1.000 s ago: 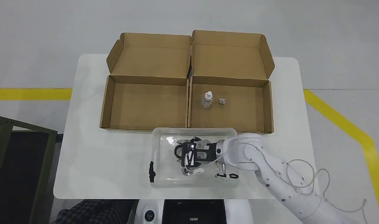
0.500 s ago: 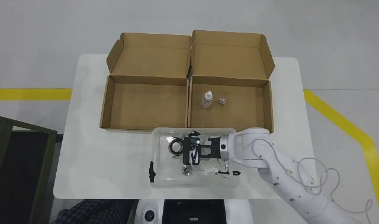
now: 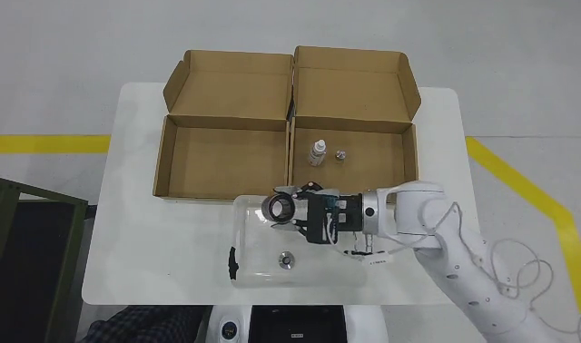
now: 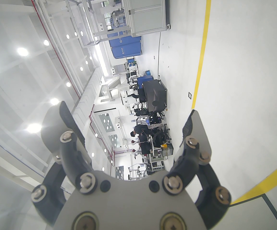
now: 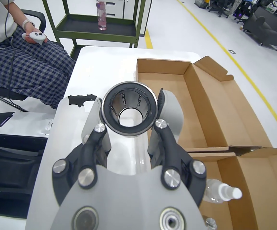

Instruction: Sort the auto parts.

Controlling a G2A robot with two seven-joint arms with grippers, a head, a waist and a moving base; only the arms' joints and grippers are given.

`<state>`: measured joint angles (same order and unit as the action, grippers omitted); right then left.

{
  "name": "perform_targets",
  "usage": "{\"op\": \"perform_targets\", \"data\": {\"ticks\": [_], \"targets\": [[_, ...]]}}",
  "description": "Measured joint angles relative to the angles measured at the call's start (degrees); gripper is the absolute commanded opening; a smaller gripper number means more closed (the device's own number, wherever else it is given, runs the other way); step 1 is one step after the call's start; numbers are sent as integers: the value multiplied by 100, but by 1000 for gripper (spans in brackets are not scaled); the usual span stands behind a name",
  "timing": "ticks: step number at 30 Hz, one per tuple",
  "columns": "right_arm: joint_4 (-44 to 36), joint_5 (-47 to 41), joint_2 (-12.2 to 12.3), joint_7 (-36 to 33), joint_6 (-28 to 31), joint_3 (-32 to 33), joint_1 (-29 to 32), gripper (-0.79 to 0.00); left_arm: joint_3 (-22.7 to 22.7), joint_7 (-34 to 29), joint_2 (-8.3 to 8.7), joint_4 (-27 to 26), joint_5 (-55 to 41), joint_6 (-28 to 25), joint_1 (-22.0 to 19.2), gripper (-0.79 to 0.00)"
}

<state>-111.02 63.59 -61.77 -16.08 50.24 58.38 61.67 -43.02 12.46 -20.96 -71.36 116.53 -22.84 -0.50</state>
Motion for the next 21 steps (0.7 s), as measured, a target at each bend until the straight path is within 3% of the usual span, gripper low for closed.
{"op": "perform_targets", "data": {"ticks": [21], "targets": [[-238, -440, 228, 733, 222, 1489, 654, -785, 0, 0, 0, 0, 0, 0, 0, 0]]}}
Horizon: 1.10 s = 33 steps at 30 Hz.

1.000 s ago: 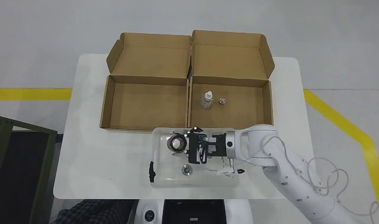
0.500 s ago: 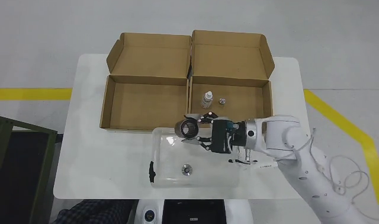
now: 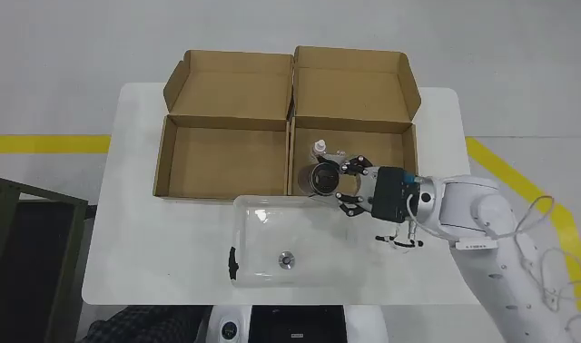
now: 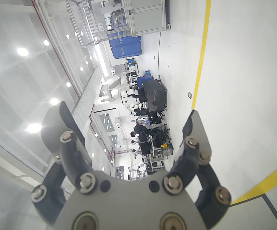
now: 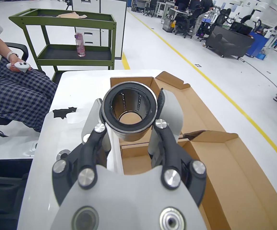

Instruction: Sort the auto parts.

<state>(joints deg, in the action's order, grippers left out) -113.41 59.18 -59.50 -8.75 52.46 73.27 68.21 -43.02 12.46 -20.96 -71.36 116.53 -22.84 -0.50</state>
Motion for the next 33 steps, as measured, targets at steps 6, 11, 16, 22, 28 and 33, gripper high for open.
{"op": "perform_targets", "data": {"ticks": [6, 11, 16, 22, 28, 33], "targets": [[-39, -28, 28, 87, 13, 157, 101, -785, 0, 0, 0, 0, 0, 0, 0, 0], [-53, -13, 39, 116, 9, 192, 134, -785, 0, 0, 0, 0, 0, 0, 0, 0], [-20, -28, 42, 167, 30, 165, 109, -785, 0, 0, 0, 0, 0, 0, 0, 0], [61, 68, 17, 91, 11, -105, -23, -785, 0, 0, 0, 0, 0, 0, 0, 0], [302, 184, -49, -114, -127, -584, -326, -785, 0, 0, 0, 0, 0, 0, 0, 0], [485, 232, -119, -291, -289, -939, -686, -785, 0, 0, 0, 0, 0, 0, 0, 0]]}}
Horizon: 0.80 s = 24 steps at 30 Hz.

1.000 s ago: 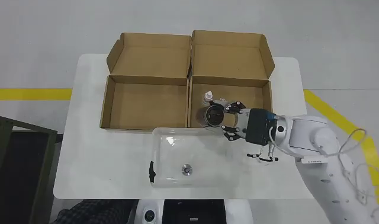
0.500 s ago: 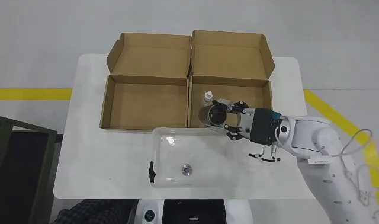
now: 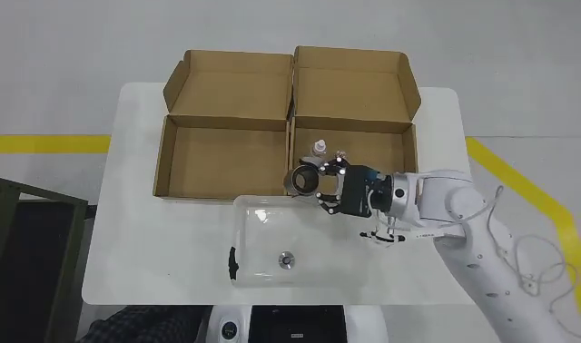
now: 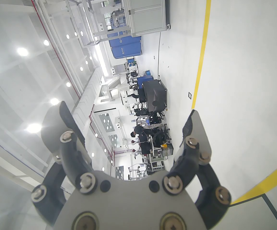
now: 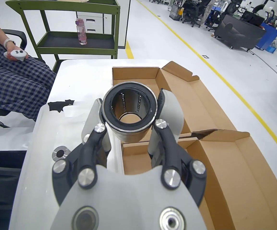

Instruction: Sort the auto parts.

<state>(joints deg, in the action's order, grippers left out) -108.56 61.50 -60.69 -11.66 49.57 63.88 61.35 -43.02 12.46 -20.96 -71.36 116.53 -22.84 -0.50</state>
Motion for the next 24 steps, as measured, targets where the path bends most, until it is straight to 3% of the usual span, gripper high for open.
{"op": "perform_targets", "data": {"ticks": [11, 24], "targets": [[932, -142, -281, -392, -345, -967, -1176, -785, 0, 0, 0, 0, 0, 0, 0, 0], [2718, -202, -853, -372, -696, -2212, -2644, -785, 0, 0, 0, 0, 0, 0, 0, 0]]}}
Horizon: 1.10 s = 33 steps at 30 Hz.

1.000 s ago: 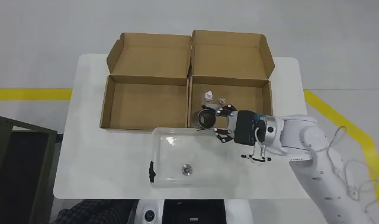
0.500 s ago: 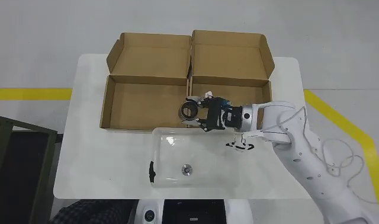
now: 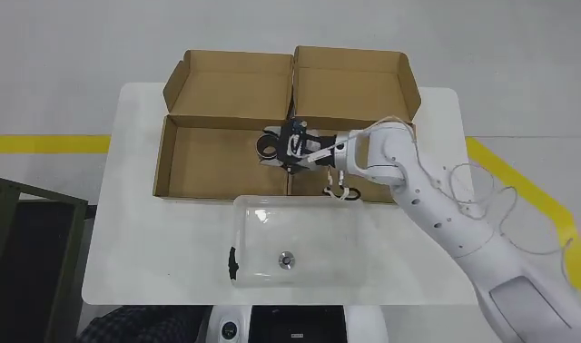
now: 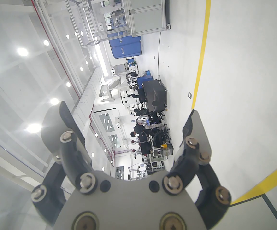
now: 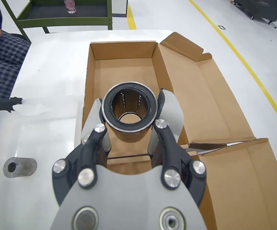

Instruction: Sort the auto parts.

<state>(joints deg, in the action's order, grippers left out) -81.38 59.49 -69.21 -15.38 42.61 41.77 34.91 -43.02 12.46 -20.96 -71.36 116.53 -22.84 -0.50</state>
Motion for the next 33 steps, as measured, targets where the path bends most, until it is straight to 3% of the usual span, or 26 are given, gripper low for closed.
{"op": "perform_targets", "data": {"ticks": [15, 33], "targets": [[1539, 212, -651, 34, -132, -898, -926, -785, 0, 0, 0, 0, 0, 0, 0, 0], [2957, 330, -1322, 70, -126, -1422, -1450, -785, 0, 0, 0, 0, 0, 0, 0, 0]]}}
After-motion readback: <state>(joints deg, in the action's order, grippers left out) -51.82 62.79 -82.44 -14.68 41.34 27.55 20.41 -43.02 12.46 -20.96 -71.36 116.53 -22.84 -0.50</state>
